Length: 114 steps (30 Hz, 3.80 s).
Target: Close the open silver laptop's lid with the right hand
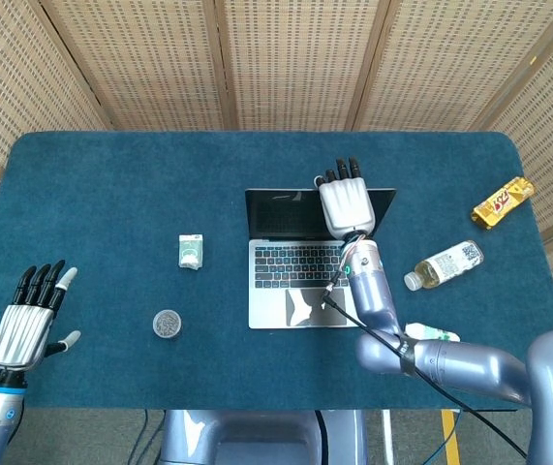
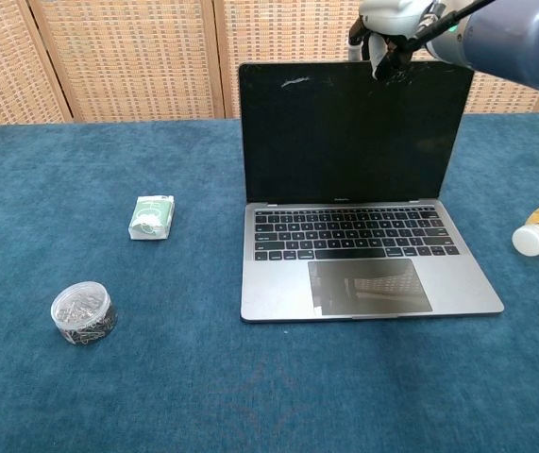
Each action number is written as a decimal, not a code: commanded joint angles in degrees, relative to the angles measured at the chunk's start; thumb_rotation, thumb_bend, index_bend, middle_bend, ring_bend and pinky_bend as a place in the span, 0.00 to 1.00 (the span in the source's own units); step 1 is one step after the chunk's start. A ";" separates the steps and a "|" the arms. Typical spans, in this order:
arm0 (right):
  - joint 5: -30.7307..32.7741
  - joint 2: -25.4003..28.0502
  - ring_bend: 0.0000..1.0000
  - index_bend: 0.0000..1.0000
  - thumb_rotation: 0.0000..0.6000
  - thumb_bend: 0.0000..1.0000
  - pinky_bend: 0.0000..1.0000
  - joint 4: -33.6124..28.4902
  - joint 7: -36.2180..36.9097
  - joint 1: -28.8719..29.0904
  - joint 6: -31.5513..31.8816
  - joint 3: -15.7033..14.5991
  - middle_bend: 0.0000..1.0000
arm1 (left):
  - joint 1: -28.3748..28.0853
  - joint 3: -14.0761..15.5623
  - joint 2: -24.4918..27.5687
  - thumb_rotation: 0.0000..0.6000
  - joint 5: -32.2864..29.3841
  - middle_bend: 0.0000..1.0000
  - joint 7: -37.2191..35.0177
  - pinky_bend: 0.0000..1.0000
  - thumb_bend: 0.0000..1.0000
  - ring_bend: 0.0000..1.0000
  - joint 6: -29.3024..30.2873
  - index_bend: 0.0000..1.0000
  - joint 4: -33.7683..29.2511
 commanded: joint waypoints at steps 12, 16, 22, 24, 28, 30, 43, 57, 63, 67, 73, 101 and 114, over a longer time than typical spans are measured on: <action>0.29 0.54 0.15 0.39 1.00 1.00 0.13 -4.70 -1.23 0.22 4.36 -0.94 0.37 | -0.02 0.65 0.06 1.00 1.04 0.00 0.58 0.00 0.00 0.00 0.39 0.00 -0.36; 0.41 0.76 0.17 0.42 1.00 1.00 0.15 -6.40 -1.86 0.15 6.25 -1.13 0.41 | 0.03 0.86 0.04 1.00 1.45 0.00 0.54 0.00 0.00 0.00 0.64 0.00 -0.39; -0.12 1.28 0.19 0.45 1.00 1.00 0.16 -9.35 -2.05 -0.52 8.85 -1.46 0.46 | 0.14 1.07 0.12 1.00 2.09 0.00 0.51 0.00 0.00 0.00 1.22 0.00 -0.51; -0.25 1.38 0.19 0.45 1.00 1.00 0.16 -10.15 -2.33 -0.67 9.51 -1.71 0.46 | 0.20 1.15 0.17 1.00 2.37 0.00 0.48 0.00 0.00 0.00 1.47 0.00 -0.58; -0.52 1.42 0.20 0.46 1.00 1.00 0.17 -11.63 -2.61 -1.03 10.68 -2.14 0.47 | 0.30 1.36 0.22 1.00 2.85 0.00 0.54 0.00 0.00 0.00 1.81 0.00 -0.70; -0.56 1.44 0.20 0.46 1.00 1.00 0.17 -12.10 -2.64 -1.25 11.13 -2.31 0.47 | 0.35 1.45 0.25 1.00 3.12 0.00 0.49 0.00 0.00 0.00 2.04 0.00 -0.79; 1.09 1.37 0.21 0.48 1.00 1.00 0.19 -14.76 -4.07 -3.49 14.92 -4.41 0.49 | 0.42 1.85 0.34 1.00 4.04 0.00 0.38 0.00 0.00 0.00 2.36 0.00 -0.91; -0.57 3.20 0.21 0.48 1.00 1.00 0.19 -22.54 -3.52 -7.60 20.74 -6.26 0.49 | 0.40 2.31 0.35 1.00 4.79 0.00 0.18 0.00 0.00 0.00 2.32 0.00 -0.84; -2.22 2.89 0.21 0.48 1.00 1.00 0.20 -26.09 -3.49 -8.94 22.94 -7.38 0.49 | 0.48 2.54 0.16 1.00 5.28 0.00 0.81 0.00 0.00 0.00 2.49 0.00 -0.88; -3.11 2.37 0.21 0.48 1.00 1.00 0.20 -27.42 -3.64 -9.51 23.98 -7.89 0.49 | 0.51 2.70 0.06 1.00 5.62 0.00 1.06 0.00 0.00 0.00 2.58 0.00 -0.86; -4.55 0.42 0.21 0.48 1.00 1.00 0.20 -27.76 -2.64 -10.94 24.25 -9.34 0.49 | 0.69 2.77 0.09 1.00 6.07 0.00 1.02 0.00 0.00 0.00 3.12 0.00 -0.90; -8.23 -3.18 0.21 0.48 1.00 1.00 0.20 -21.73 4.83 -18.27 19.17 -14.38 0.49 | 0.59 2.77 -0.32 1.00 5.67 0.00 1.62 0.00 0.00 0.00 2.25 0.00 -0.54; -8.49 -4.46 0.21 0.48 1.00 1.00 0.20 -17.03 8.57 -20.92 14.38 -15.72 0.49 | 0.54 2.80 -0.66 1.00 5.52 0.00 2.21 0.00 0.00 0.00 1.87 0.00 -0.29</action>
